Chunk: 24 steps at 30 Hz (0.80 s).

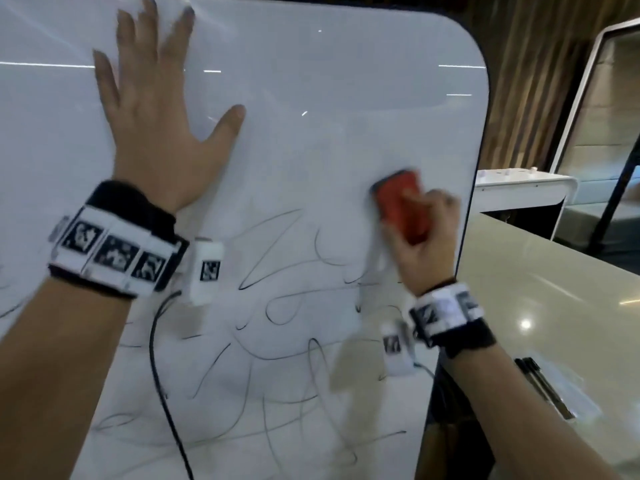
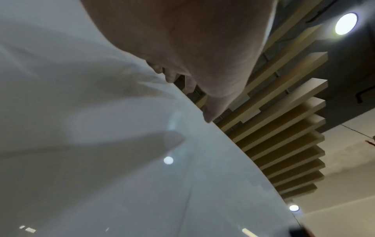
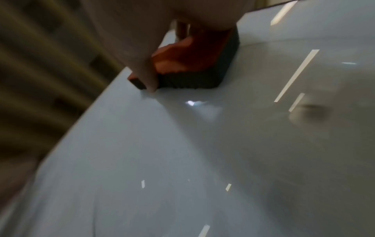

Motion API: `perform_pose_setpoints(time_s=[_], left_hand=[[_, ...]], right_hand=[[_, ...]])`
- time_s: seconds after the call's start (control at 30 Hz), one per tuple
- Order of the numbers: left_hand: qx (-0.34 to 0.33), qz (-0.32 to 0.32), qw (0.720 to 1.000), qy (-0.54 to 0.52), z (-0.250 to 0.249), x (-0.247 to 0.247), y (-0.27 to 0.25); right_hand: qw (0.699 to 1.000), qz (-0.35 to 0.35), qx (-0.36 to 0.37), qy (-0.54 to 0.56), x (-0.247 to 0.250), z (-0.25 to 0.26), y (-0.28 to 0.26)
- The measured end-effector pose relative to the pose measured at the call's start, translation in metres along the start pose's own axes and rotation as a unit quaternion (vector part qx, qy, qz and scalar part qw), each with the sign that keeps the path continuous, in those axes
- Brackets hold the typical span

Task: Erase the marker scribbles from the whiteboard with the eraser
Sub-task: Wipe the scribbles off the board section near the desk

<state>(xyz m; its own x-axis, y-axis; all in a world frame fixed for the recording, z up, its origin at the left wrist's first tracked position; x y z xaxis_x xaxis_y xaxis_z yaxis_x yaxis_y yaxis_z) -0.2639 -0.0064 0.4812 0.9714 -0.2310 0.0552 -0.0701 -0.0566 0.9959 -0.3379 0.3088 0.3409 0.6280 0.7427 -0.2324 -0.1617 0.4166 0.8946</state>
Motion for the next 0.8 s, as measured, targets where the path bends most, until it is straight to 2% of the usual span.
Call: perform_pose_setpoints(time_s=[0.07,0.1,0.13,0.23,0.3,0.33,0.37,0.43,0.47,0.5,0.53,0.6,0.63,0.67,0.7,0.73,0.8], left_hand=[[-0.013,0.019,1.000,0.001,0.004,0.007,-0.038],[-0.023,0.034,0.999,0.012,0.008,0.010,-0.057],[-0.031,0.048,0.998,0.025,0.014,0.012,-0.073],[-0.050,0.074,0.994,0.056,0.031,0.014,-0.097],[-0.050,0.078,0.994,0.060,0.035,0.015,-0.100],[-0.047,0.081,0.994,0.059,0.035,0.016,-0.100],[-0.046,0.085,0.994,0.059,0.035,0.016,-0.100],[-0.050,0.090,0.992,0.067,0.036,0.017,-0.100],[-0.053,0.092,0.992,0.069,0.036,0.018,-0.101],[-0.054,0.090,0.992,0.069,0.036,0.018,-0.102],[-0.054,0.086,0.993,0.069,0.036,0.017,-0.102],[-0.059,0.082,0.993,0.066,0.035,0.015,-0.103],[-0.061,0.082,0.993,0.064,0.035,0.014,-0.102],[-0.059,0.082,0.993,0.064,0.035,0.013,-0.102],[-0.057,0.080,0.993,0.064,0.035,0.013,-0.102],[-0.057,0.078,0.993,0.063,0.035,0.013,-0.102],[-0.061,0.075,0.994,0.057,0.034,0.014,-0.103]], right_hand=[[0.991,-0.103,-0.081,0.026,0.004,-0.004,0.021],[0.986,-0.117,-0.112,0.030,0.002,0.000,0.009],[0.987,-0.104,-0.117,0.026,-0.002,0.005,-0.015],[0.996,0.054,-0.072,0.003,-0.012,0.027,-0.117],[0.994,0.104,-0.043,0.001,-0.007,0.019,-0.127],[0.996,0.083,-0.032,-0.008,-0.003,0.004,-0.109],[0.999,0.033,-0.038,-0.022,0.005,-0.009,-0.084],[0.988,-0.114,-0.102,-0.029,0.021,-0.032,-0.043],[0.978,-0.162,-0.126,-0.038,0.025,-0.039,-0.046],[0.975,-0.173,-0.135,-0.047,0.025,-0.038,-0.067],[0.983,-0.133,-0.116,-0.052,0.022,-0.032,-0.101],[0.996,0.043,-0.046,-0.062,0.017,-0.018,-0.191],[0.990,0.122,-0.020,-0.067,0.020,-0.017,-0.226],[0.983,0.169,-0.004,-0.073,0.026,-0.022,-0.242],[0.981,0.182,-0.003,-0.066,0.028,-0.028,-0.233],[0.986,0.156,-0.001,-0.065,0.029,-0.035,-0.209],[0.997,0.039,-0.023,-0.060,0.033,-0.043,-0.135]])
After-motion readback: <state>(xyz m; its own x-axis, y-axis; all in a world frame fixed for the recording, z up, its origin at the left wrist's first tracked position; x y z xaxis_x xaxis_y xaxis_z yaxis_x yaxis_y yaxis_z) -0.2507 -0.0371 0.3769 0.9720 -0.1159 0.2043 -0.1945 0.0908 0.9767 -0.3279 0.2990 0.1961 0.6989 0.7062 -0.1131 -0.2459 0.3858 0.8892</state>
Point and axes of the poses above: each hand's wrist, its own y-axis towards the middle knuckle, its own x-axis out of the back of the hand, z = x × y, the point moved 4 cm from there along y, towards the middle knuckle, and after that the axes turned 15 degrees about -z, right-handed, at the moved point
